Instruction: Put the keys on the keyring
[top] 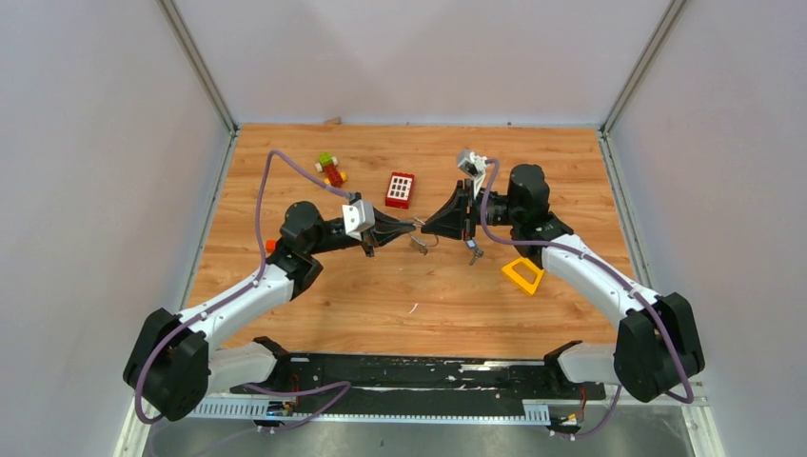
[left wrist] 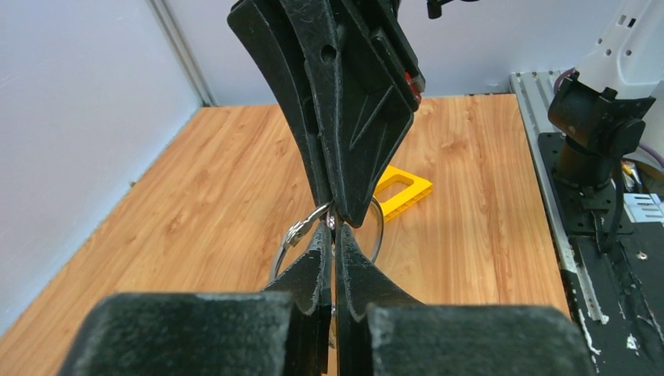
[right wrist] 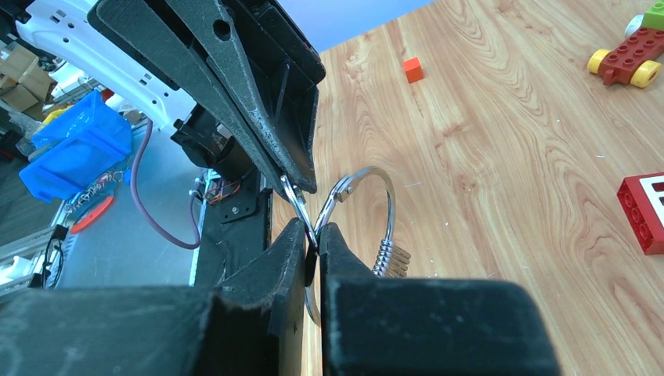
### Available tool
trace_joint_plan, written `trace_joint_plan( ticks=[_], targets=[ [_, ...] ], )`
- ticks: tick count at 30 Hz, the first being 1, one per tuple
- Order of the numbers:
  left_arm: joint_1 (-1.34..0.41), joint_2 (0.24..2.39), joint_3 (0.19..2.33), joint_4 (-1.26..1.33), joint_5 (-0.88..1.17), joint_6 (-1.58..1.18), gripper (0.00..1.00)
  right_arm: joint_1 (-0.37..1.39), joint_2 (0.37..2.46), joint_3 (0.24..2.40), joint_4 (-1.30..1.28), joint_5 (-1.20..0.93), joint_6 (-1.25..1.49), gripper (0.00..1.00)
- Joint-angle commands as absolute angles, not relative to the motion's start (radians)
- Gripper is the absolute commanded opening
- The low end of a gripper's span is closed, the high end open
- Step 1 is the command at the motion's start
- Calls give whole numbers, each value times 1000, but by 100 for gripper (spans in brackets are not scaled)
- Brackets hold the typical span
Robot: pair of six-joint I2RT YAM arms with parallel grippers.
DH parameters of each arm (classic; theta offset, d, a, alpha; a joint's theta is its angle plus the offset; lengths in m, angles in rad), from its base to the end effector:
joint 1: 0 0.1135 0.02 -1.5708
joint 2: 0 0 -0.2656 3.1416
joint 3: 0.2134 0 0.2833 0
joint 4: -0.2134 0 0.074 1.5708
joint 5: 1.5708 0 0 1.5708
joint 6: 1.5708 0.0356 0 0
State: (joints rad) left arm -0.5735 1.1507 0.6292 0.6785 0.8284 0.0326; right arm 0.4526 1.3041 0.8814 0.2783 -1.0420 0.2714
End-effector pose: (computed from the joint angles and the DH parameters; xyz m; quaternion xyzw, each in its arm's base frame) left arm 0.2197 -0.1731 0.2854 0.4695 0.4761 -0.4379 0.6009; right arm 0.2727 0.1668 0.2976 -0.3837 0.6238 0.5530 0.3974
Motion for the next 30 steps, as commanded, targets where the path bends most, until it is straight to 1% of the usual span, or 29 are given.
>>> trace_joint_plan(
  ticks=[1,4,7,9,10,11,13,19,23,30],
  targets=[
    [-586,1154,666,681,845,13,0,452,1302,890,274,-1041,228,0],
    [-586,1140,718,533,840,43,0,452,1282,899,195,-1015,137,11],
    [-590,1143,820,205,797,127,0,452,1251,919,91,-974,14,26],
    [-592,1153,886,29,770,194,0,452,1224,924,44,-960,-67,40],
    [-593,1157,911,-47,761,203,0,452,1213,927,28,-958,-96,45],
    [-593,1156,933,-99,755,213,0,452,1204,929,16,-959,-120,47],
    [-596,1151,958,-157,745,206,0,452,1187,931,6,-970,-150,48],
    [-610,1140,1011,-249,729,205,0,457,1169,939,19,-1075,-149,44],
    [-613,1152,1040,-296,789,211,0,475,1161,946,20,-1117,-158,42],
    [-628,1153,1042,-294,849,212,0,532,1182,950,6,-1181,-185,37]
  ],
)
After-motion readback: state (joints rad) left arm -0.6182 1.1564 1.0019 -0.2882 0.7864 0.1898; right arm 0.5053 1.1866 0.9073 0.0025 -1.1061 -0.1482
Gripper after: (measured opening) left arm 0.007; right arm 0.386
